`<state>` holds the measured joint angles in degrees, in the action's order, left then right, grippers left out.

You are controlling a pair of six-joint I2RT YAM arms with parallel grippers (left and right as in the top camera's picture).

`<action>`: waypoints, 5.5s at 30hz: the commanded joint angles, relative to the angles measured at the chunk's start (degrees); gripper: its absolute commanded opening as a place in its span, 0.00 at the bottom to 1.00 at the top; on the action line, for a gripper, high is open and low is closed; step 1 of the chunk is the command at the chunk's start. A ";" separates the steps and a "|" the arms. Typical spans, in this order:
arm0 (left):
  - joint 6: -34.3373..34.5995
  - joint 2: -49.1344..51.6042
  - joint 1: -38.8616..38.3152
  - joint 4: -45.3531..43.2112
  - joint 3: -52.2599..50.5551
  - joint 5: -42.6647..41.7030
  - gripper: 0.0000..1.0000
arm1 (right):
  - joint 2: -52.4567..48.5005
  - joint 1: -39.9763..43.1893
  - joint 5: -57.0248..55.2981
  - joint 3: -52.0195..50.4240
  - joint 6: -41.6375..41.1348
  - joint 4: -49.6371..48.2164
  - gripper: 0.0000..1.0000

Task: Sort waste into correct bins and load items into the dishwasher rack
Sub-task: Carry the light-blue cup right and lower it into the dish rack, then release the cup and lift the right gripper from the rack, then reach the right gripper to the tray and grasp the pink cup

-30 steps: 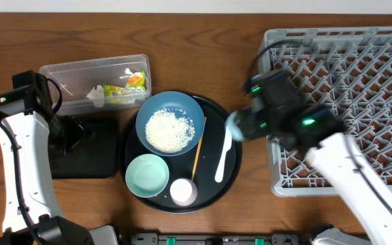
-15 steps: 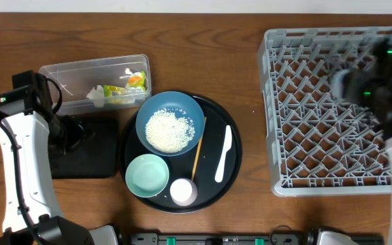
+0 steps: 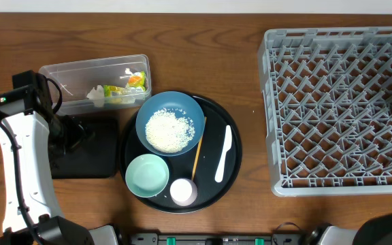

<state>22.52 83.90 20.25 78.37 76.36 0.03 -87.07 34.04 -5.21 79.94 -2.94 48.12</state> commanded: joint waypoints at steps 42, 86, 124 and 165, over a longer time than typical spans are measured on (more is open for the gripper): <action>1.84 0.20 0.20 0.22 0.37 0.63 0.89 | -14.40 6.93 -0.33 5.31 0.87 -5.27 0.03; 1.79 0.20 0.20 0.35 0.37 0.66 0.90 | -14.43 6.97 -0.55 5.14 0.92 -5.70 0.54; 1.79 0.22 0.20 0.66 0.37 0.66 0.99 | -6.34 -43.98 31.15 5.35 22.29 16.02 0.95; 1.75 0.22 0.20 0.74 0.37 0.66 0.99 | -24.15 -96.28 13.27 5.01 9.55 11.63 0.98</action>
<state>24.03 83.90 20.25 78.87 76.36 0.03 -109.51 -61.56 11.86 84.90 10.33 60.07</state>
